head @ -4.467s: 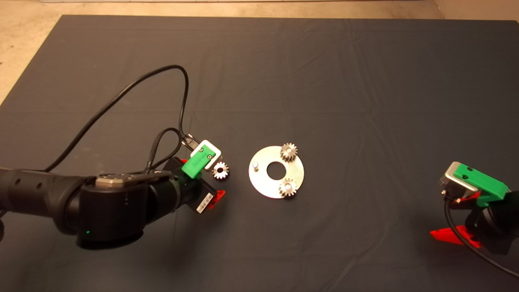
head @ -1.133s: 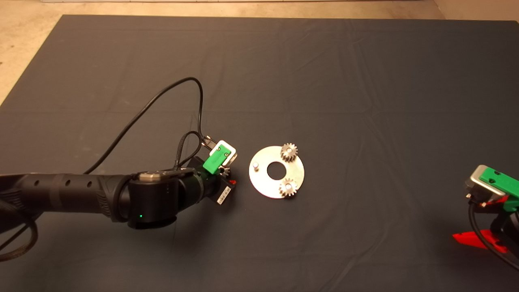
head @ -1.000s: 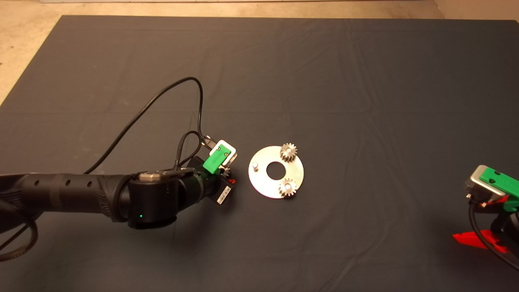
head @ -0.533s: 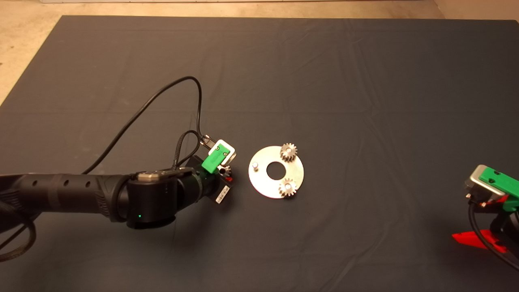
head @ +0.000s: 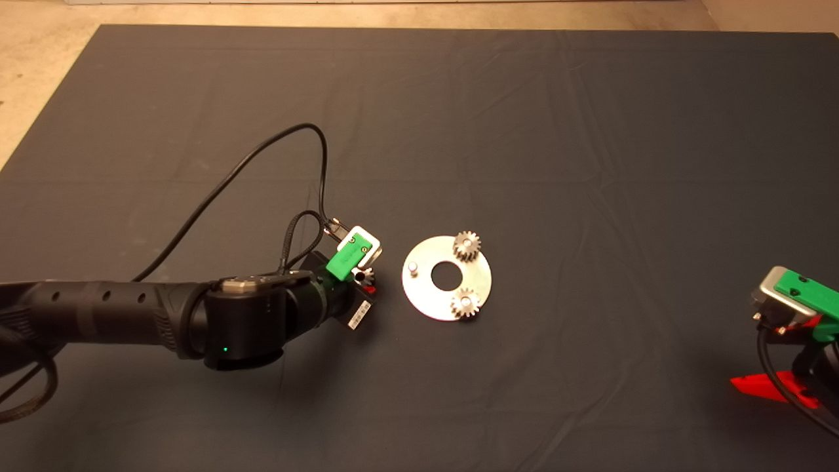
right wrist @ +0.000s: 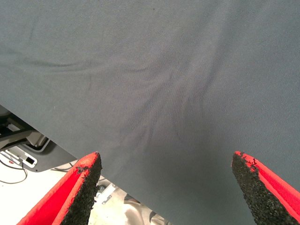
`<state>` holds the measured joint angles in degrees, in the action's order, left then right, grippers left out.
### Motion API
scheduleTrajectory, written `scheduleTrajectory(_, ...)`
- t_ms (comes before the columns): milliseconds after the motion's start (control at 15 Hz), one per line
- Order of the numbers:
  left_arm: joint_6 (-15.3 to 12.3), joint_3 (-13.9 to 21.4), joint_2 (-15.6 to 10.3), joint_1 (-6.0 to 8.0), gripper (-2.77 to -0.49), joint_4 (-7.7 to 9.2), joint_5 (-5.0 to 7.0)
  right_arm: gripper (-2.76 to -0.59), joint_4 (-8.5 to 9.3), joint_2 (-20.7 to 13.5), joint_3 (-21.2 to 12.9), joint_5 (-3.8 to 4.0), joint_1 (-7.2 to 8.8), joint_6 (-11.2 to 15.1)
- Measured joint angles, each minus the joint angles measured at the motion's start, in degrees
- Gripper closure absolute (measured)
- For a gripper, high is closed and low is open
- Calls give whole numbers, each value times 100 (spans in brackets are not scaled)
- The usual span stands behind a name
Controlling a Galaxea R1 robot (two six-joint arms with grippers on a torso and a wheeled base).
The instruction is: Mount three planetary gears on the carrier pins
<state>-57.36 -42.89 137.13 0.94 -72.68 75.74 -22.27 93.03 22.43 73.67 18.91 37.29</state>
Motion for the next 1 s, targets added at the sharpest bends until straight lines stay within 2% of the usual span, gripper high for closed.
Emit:
scheduleTrajectory(67,33,0,-22,0,-93,0,-37,-205,-2,-2,0,1,0,0)
scheduleTrajectory(267,88,24,-69,0,-83,-2,-35,-205,-1,-2,0,1,0,0)
scheduleTrajectory(400,102,114,-68,-1,-81,4,76,-205,-2,-2,0,1,0,0)
scheduleTrajectory(533,111,299,-76,-12,-75,6,125,-205,-1,-2,0,-7,0,-2)
scheduleTrajectory(600,111,414,-74,-10,-74,6,195,-205,0,-2,0,-7,0,-2)
scheduleTrajectory(733,113,685,-30,2,-73,13,567,-205,0,-2,0,-7,0,-2)
scheduleTrajectory(800,114,825,35,66,-72,35,742,-205,-1,-2,0,-10,0,-4)
scheduleTrajectory(867,113,910,124,187,-72,39,855,-205,-2,0,0,-16,0,-6)
scheduleTrajectory(933,114,937,200,288,-72,13,890,-205,0,-2,0,-21,0,-11)
scheduleTrajectory(1000,113,937,268,322,-72,11,919,-205,-1,-4,0,-14,-1,-15)
